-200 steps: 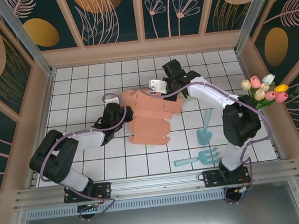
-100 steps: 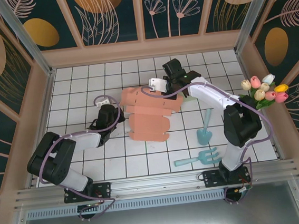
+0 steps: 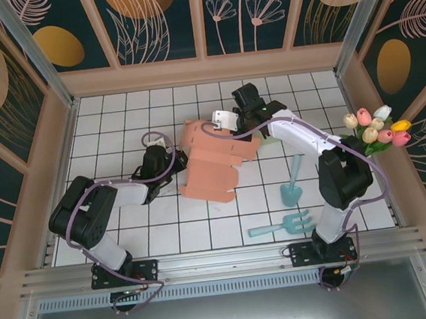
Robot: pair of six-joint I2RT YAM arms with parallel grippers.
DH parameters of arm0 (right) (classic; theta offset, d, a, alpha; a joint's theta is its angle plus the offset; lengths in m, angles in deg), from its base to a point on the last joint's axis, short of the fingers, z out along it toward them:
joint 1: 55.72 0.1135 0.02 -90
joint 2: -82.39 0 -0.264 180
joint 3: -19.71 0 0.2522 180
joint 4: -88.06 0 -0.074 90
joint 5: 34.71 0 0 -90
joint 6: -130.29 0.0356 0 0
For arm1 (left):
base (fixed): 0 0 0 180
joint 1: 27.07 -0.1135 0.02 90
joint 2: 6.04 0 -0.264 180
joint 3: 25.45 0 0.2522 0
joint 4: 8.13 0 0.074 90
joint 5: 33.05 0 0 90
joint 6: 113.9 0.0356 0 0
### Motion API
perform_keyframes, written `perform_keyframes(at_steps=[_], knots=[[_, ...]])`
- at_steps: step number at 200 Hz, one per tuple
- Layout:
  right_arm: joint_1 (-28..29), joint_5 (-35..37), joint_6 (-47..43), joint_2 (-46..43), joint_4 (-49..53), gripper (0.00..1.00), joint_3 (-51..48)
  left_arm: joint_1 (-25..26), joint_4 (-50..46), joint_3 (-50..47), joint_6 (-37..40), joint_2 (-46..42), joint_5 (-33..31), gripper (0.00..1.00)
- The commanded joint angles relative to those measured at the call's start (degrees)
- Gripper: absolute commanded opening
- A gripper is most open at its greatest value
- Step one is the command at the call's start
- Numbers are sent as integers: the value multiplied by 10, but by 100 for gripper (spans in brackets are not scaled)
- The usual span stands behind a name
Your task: Fold the paper box
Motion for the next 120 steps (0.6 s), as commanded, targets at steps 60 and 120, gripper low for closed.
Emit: perform_keyframes(at_steps=[60, 120], knots=[[6, 48, -36, -31, -123, 0, -76, 4, 22, -63, 75, -86, -78, 22], [59, 76, -185, -124, -404, 0, -251, 4, 80, -185, 154, -177, -169, 27]])
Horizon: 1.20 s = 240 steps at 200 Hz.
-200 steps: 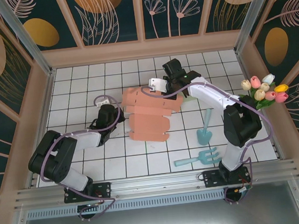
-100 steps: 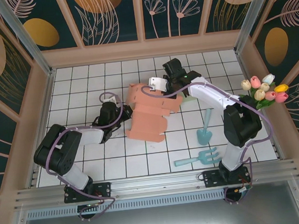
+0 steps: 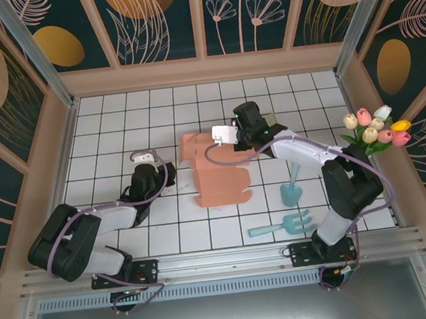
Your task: Fold the paper box
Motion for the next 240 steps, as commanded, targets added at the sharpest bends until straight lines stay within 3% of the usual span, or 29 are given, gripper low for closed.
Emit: perform_keyframes(at_steps=[1, 31, 73, 165, 240], knots=[[23, 6, -98, -54, -173, 0, -64, 2, 54, -32, 48, -28, -50, 27], [59, 26, -183, -61, -317, 0, -147, 2, 129, -81, 62, -48, -63, 36], [90, 55, -214, -41, -424, 0, -197, 2, 178, -83, 61, 0, -75, 37], [68, 42, -244, 26, -509, 0, -285, 2, 347, -74, 54, 176, 29, 37], [65, 31, -251, 27, -512, 0, -284, 2, 362, -81, 93, 162, 83, 43]])
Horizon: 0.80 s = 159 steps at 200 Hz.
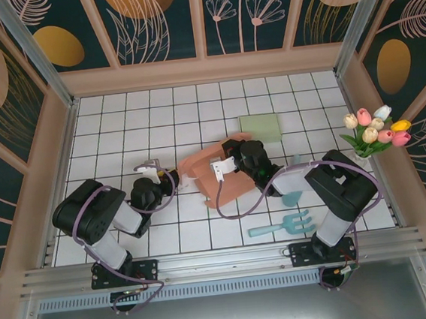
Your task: Fold the paper box
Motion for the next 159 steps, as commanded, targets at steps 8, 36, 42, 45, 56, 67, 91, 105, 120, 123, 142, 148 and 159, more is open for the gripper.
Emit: perform_keyframes(at_steps=[8, 36, 42, 45, 56, 67, 91, 105, 120, 123, 142, 148, 159], knots=[[-4, -17, -13, 11, 9, 0, -11, 2, 26, 4, 28, -9, 51, 43], [-4, -17, -10, 12, 22, 0, -7, 3, 46, 8, 29, 4, 98, 43], [-4, -17, -9, 12, 25, 0, -6, 4, 56, 6, 29, 6, 111, 43], [-4, -17, -9, 12, 28, 0, -5, 4, 61, 4, 29, 6, 118, 43], [-5, -17, -8, 13, 33, 0, -3, 5, 76, -2, 30, 6, 135, 44], [-5, -17, -9, 14, 32, 0, -3, 5, 77, -4, 32, 4, 141, 44], [-3, -13, -34, 24, -25, 0, -19, 6, 63, -1, 36, 3, 142, 44], [-1, -5, -66, 38, -96, 0, -41, 6, 63, -1, 35, 6, 138, 44], [1, 0, -90, 53, -161, 0, -55, 6, 69, -1, 32, 6, 140, 44], [2, 0, -92, 54, -167, 0, -56, 6, 71, -1, 31, 6, 140, 44], [9, -3, -102, 67, -214, 0, -62, 7, 74, -1, 27, 6, 137, 46], [13, -2, -104, 72, -221, 0, -61, 7, 75, -2, 26, 7, 137, 47], [19, 2, -107, 80, -223, 0, -57, 7, 78, -2, 24, 7, 139, 47]])
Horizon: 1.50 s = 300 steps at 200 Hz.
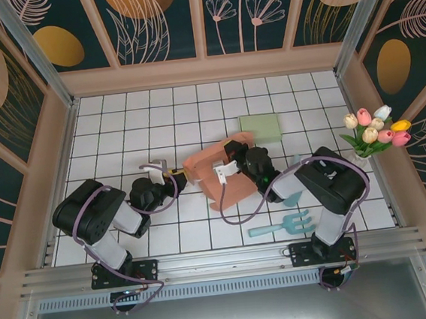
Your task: Fold the paper box
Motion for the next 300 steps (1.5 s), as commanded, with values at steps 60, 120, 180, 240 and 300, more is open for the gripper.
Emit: perform_keyframes(at_steps=[60, 120, 180, 240, 300], knots=[[27, -1, -30, 46, -47, 0, 3, 19, 67, 0, -18, 25, 37, 51], [27, 0, -30, 50, -38, 0, 7, 37, 66, 8, -29, 29, 4, 52], [32, 2, -33, 55, -36, 0, 8, 44, 55, 36, -36, 42, -22, 50], [54, 21, -34, 66, -27, 0, 26, 59, 51, 66, -41, 60, -17, 49], [58, 29, -22, 64, -7, 0, 31, 69, 42, 84, -47, 84, -73, 47]])
